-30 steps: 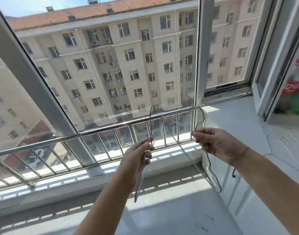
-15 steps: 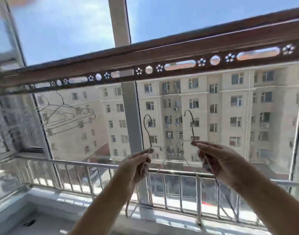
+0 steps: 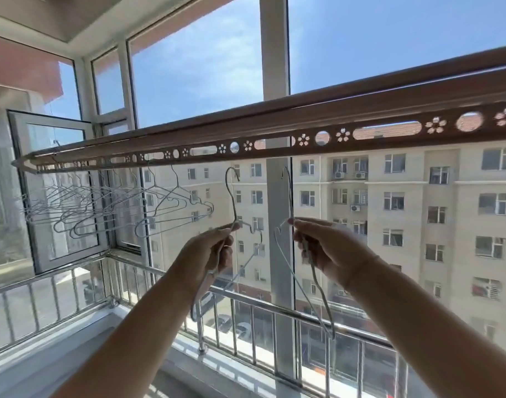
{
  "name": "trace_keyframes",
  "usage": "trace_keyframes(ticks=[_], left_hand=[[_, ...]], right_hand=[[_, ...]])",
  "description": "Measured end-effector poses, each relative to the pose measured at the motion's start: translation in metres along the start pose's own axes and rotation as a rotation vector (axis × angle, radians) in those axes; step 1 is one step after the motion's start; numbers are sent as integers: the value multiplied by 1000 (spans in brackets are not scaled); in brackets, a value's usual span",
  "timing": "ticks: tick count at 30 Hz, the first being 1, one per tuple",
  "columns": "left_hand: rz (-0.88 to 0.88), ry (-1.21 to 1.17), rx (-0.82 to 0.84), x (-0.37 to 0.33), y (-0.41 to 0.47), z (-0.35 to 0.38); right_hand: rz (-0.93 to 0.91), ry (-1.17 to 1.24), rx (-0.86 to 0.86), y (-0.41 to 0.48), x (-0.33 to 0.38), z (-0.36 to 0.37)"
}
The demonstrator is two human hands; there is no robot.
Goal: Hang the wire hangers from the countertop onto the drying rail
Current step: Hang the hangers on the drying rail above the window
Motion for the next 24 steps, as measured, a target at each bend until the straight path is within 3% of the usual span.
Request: trace_keyframes(ticks=[12, 24], left_hand=[[95, -55, 9, -45, 87, -74], [101, -88, 100, -39, 171, -113]], right_hand=[[-146, -86, -43, 91, -11, 88], [-199, -134, -228, 152, -19, 109]])
Point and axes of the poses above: each hand's wrist, its own y-axis towards the middle knuckle, its own z-axis out of the palm, x = y × z, the point moved 6 cm from there along y, towards the middle knuckle, and after that the axes turned 12 degrees about y, right-handed, at the moved point
